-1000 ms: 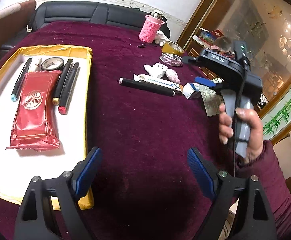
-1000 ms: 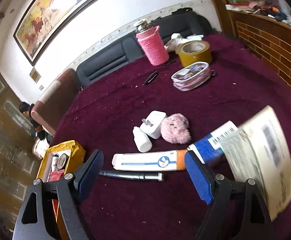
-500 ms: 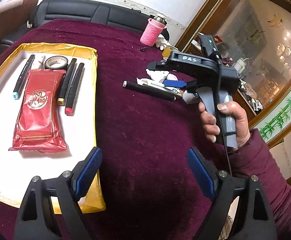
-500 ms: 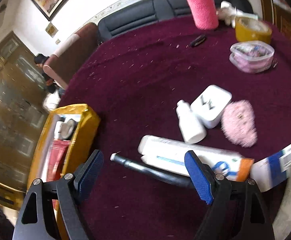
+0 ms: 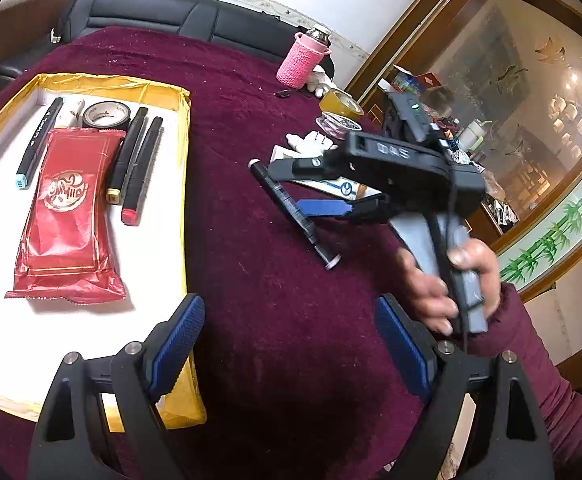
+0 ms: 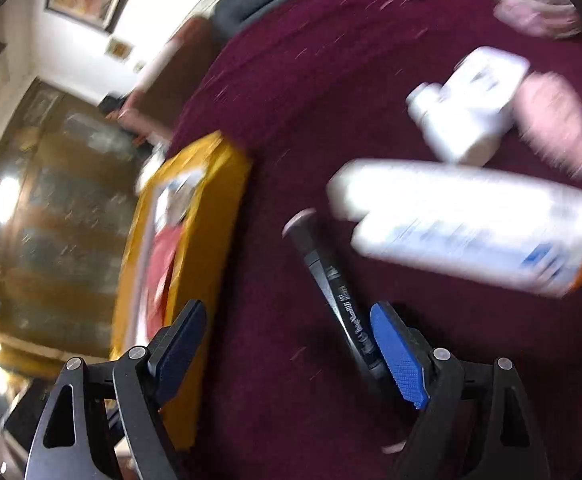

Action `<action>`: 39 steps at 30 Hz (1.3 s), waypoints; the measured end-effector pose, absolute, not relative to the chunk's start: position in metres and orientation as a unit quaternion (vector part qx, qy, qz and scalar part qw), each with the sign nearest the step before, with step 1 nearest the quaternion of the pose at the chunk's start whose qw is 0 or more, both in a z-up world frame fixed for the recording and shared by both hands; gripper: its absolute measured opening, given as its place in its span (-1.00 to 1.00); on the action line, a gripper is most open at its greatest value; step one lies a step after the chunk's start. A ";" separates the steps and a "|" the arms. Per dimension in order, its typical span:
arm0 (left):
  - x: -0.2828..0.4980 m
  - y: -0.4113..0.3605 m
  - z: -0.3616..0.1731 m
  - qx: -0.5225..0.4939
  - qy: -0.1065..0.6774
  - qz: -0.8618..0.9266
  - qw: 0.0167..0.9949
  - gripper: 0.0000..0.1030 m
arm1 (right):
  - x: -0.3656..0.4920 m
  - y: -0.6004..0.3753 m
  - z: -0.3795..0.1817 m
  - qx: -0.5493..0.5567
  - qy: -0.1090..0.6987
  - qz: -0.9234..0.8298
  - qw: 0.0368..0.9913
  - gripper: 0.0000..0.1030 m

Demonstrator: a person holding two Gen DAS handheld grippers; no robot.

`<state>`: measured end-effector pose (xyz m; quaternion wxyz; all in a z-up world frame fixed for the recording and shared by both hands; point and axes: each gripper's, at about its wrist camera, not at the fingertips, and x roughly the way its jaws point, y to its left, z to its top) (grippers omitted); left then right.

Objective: Organize objects
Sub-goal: 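Move right gripper toward the black marker lying by the white toothpaste tube, then grasp the white-and-blue cream box with right gripper while left gripper reaches the black marker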

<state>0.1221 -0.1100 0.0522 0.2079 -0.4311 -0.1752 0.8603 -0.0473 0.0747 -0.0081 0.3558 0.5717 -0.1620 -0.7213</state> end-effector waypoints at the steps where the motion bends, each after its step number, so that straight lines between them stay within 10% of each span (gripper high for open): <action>1: 0.122 -0.110 0.051 -0.432 -0.176 0.860 0.208 0.67 | -0.043 0.074 0.001 0.557 -0.140 -0.739 0.352 0.73; 11: 0.123 -0.105 0.048 -0.436 -0.170 0.858 0.209 0.67 | -0.062 0.069 0.024 0.459 0.138 -0.859 0.178 0.71; 19: 0.128 -0.101 0.050 -0.434 -0.153 0.864 0.206 0.67 | -0.089 0.080 -0.003 0.513 0.083 -0.835 0.182 0.59; 23: 0.119 -0.101 0.050 -0.434 -0.148 0.867 0.194 0.67 | -0.077 0.083 0.002 0.531 0.079 -0.825 0.174 -0.44; 39: 0.028 -0.043 0.021 -0.469 -0.018 0.875 0.119 0.64 | -0.014 0.134 0.005 0.529 -0.001 -0.830 0.175 -0.48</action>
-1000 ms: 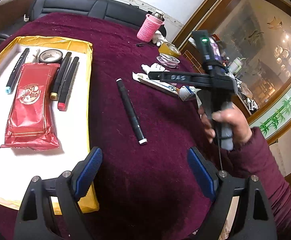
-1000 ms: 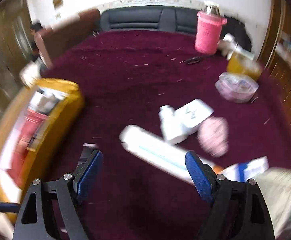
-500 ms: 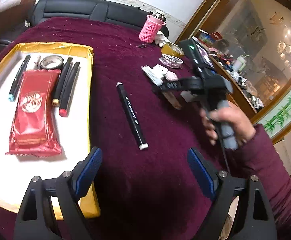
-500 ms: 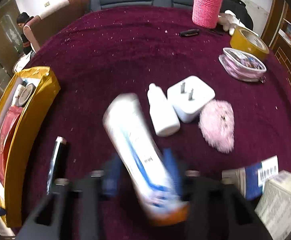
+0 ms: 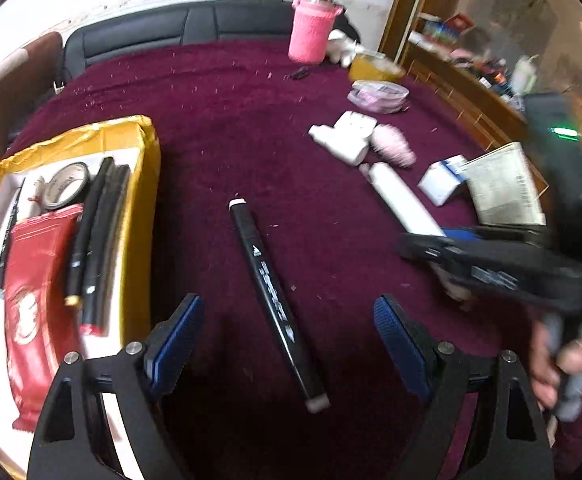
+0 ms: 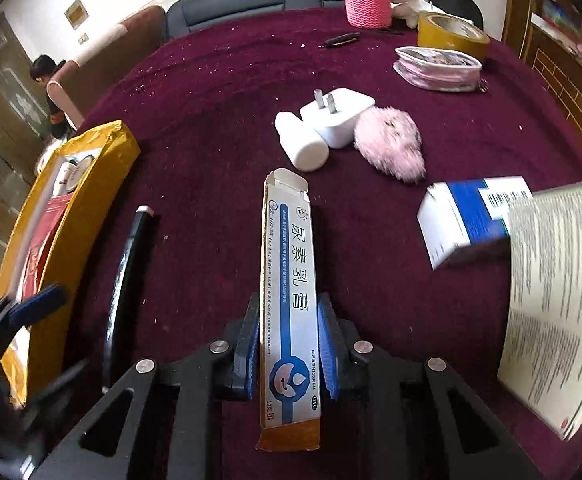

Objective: Organize objects
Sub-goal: 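Grasp the white-and-blue cream box with right gripper while left gripper reaches the black marker, then close left gripper on the black marker and lift it, then carry the marker into the tray and open left gripper while right gripper carries the cream box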

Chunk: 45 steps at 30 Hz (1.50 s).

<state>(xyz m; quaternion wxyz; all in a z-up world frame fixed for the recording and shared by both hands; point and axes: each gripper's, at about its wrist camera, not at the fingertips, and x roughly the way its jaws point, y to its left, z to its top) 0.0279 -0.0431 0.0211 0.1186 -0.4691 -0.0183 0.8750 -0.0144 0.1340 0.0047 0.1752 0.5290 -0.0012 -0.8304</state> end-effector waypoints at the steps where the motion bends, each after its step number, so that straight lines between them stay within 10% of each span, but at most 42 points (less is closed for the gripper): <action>1: 0.023 -0.041 0.017 -0.470 -0.008 0.876 0.107 0.63 | -0.012 0.135 0.005 0.526 -0.002 -0.832 0.176 -0.48; 7: 0.019 -0.021 0.003 -0.471 0.075 0.878 0.049 0.40 | -0.004 0.129 0.005 0.509 0.009 -0.845 0.166 -0.44; 10: 0.020 -0.034 0.011 -0.464 0.045 0.883 0.055 -0.66 | 0.000 0.126 0.005 0.503 0.009 -0.848 0.167 -0.44; 12: 0.020 -0.042 0.010 -0.481 0.011 0.874 0.068 -0.73 | 0.003 0.126 0.005 0.502 0.002 -0.848 0.173 -0.46; 34: 0.090 -0.106 0.059 -0.424 -0.125 0.885 0.144 -0.72 | 0.039 0.095 0.034 0.480 -0.006 -0.854 0.203 -0.48; 45: 0.100 -0.234 0.086 -0.396 -0.119 0.911 0.016 -0.72 | 0.044 0.024 0.066 0.472 -0.027 -0.832 0.290 -0.47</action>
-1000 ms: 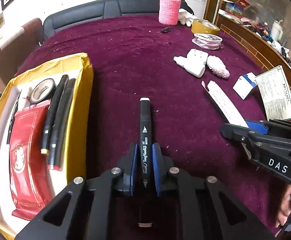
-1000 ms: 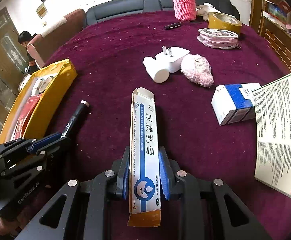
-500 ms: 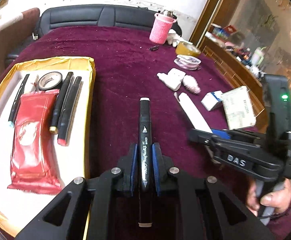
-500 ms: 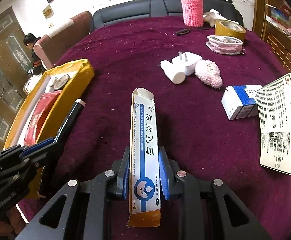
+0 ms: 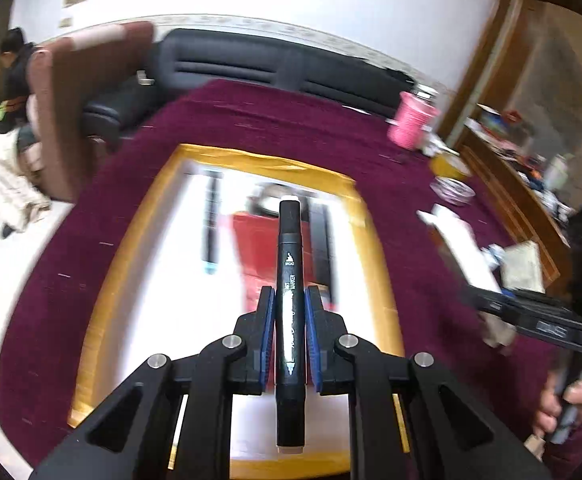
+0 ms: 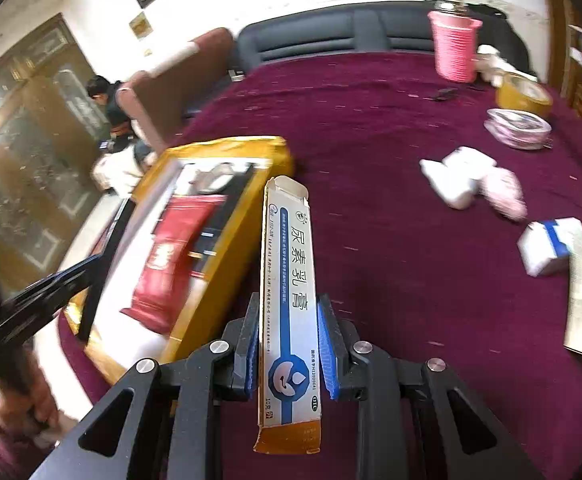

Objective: Organize objects
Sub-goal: 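Carry the marker into the tray and open left gripper while right gripper carries the cream box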

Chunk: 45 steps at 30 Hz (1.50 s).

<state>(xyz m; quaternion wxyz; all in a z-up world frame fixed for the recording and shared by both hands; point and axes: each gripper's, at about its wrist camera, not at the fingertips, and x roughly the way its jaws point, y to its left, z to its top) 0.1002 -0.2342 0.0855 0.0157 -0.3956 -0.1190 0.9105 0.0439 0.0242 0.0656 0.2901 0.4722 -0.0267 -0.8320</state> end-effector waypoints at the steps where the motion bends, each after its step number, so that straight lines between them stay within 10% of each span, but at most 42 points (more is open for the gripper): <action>1: 0.097 -0.245 0.085 -0.399 -0.117 0.910 0.005 -0.72 | 0.044 0.016 0.066 0.473 -0.029 -0.828 0.298 -0.47; 31: -0.031 -0.311 0.029 -0.501 -0.126 0.854 -0.051 -0.72 | 0.017 -0.138 0.020 0.558 -0.124 -0.719 0.397 -0.45; 45: 0.048 -0.337 0.086 -0.399 -0.211 0.893 0.012 0.22 | 0.018 -0.146 0.018 0.561 -0.124 -0.711 0.404 -0.46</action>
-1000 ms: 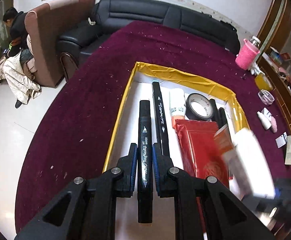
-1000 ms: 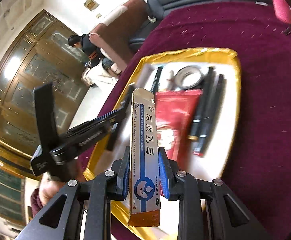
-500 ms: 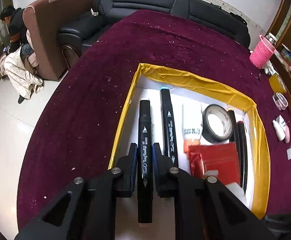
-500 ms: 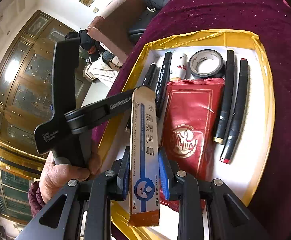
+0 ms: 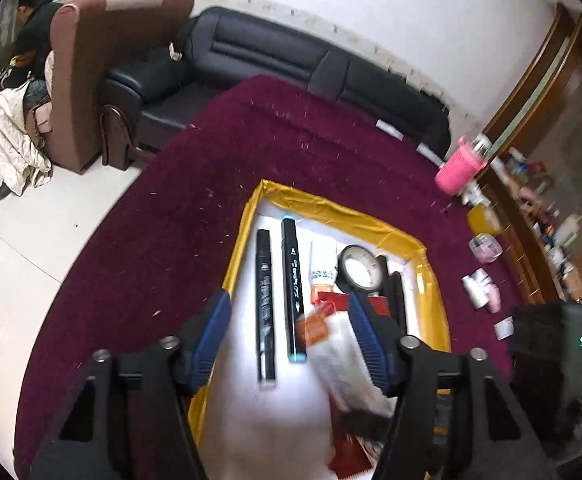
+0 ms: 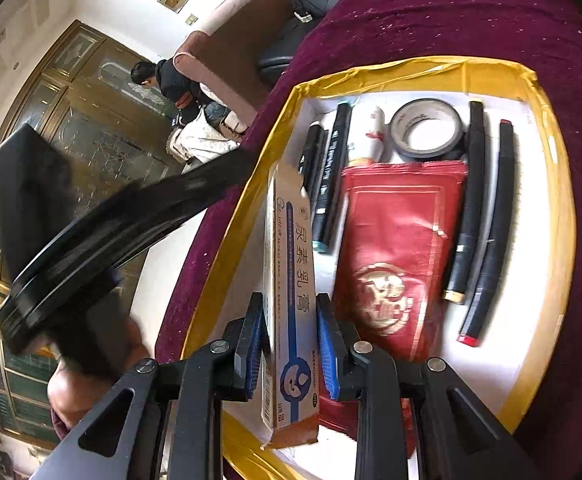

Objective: Organize objects
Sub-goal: 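Carry the marker into the tray and open left gripper while right gripper carries the cream box, then lower the cream box into the tray and open right gripper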

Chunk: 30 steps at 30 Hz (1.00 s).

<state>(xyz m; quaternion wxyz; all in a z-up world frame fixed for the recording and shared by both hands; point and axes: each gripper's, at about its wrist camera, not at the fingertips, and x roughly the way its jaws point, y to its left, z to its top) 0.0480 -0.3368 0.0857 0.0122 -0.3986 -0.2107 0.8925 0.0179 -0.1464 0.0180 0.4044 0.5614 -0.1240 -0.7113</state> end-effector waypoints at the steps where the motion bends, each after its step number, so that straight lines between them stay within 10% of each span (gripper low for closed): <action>1: 0.055 -0.341 0.089 -0.392 -0.217 0.894 0.013 0.22 | 0.019 -0.150 0.018 0.563 -0.124 -0.707 0.409 -0.46; 16: 0.121 -0.359 0.089 -0.364 -0.225 0.904 0.003 0.39 | 0.045 -0.195 0.008 0.576 -0.077 -0.698 0.419 -0.42; 21: 0.134 -0.348 0.092 -0.357 -0.217 0.909 0.011 0.65 | 0.053 -0.163 0.025 0.532 -0.062 -0.742 0.403 0.37; 30: 0.150 -0.316 0.090 -0.360 -0.225 0.905 0.034 0.66 | 0.079 -0.037 0.038 0.465 -0.025 -0.826 0.319 0.71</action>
